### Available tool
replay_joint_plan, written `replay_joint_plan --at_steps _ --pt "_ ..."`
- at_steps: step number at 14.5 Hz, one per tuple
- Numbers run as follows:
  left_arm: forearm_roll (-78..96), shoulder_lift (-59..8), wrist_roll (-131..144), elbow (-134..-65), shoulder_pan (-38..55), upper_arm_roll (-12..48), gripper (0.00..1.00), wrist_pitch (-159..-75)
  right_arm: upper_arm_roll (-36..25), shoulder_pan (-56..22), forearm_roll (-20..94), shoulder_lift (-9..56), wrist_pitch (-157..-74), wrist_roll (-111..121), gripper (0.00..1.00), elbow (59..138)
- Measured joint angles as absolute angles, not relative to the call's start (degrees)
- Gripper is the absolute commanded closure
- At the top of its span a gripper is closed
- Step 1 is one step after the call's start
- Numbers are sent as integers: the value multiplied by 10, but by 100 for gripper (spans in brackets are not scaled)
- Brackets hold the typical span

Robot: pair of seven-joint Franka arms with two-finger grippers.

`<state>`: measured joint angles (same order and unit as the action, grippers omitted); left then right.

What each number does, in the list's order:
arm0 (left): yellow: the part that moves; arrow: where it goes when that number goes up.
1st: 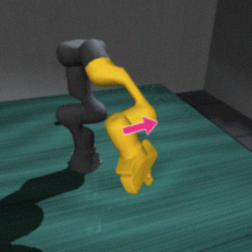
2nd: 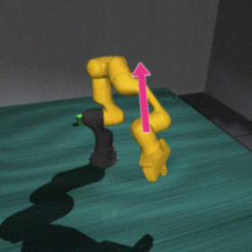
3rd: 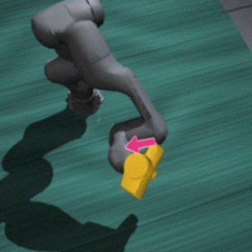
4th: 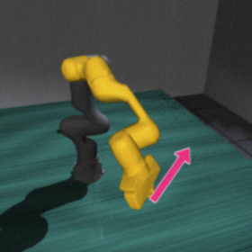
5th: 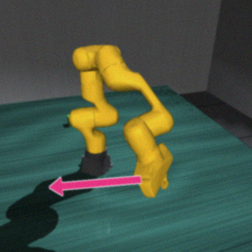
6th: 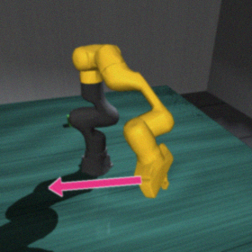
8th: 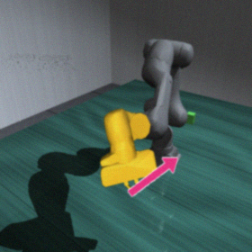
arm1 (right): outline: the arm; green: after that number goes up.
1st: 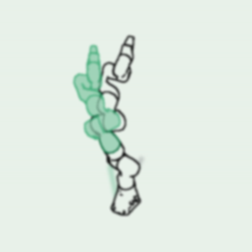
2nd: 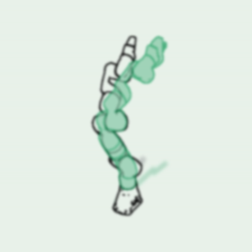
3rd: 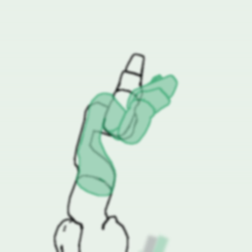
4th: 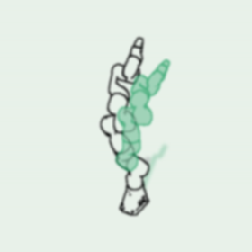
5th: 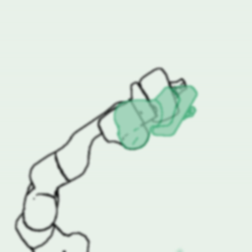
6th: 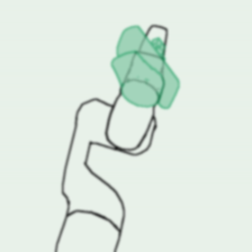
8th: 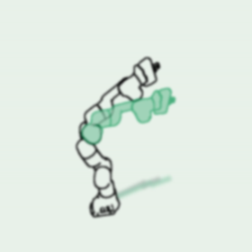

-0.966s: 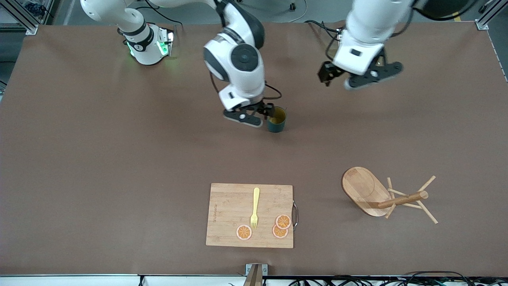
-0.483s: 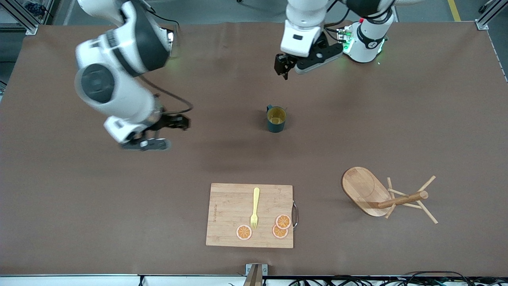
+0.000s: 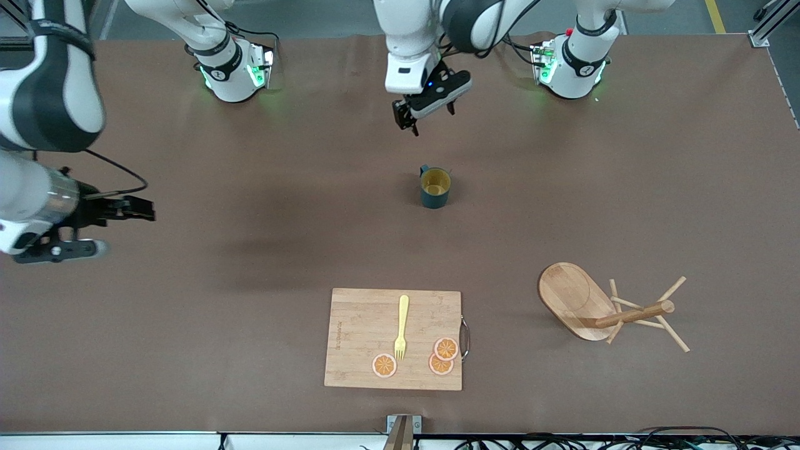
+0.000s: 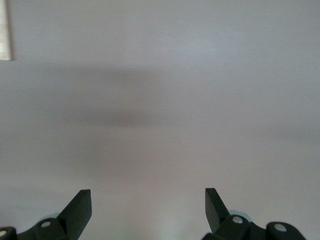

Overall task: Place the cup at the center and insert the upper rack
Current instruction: 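Lower the left gripper onto the mug handle and close it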

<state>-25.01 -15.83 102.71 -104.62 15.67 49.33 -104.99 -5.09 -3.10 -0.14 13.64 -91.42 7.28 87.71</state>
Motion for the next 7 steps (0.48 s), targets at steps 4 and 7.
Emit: replay_joint_plan --at_steps 4,7 --pt "-368 -252 1161 -1050 214 493 5 -1056 -50 -15 -20 124 -900 74 0 859" --pt "-463 -311 1251 -1067 248 492 5 -1056 -49 -6 -24 124 -873 74 0 820"
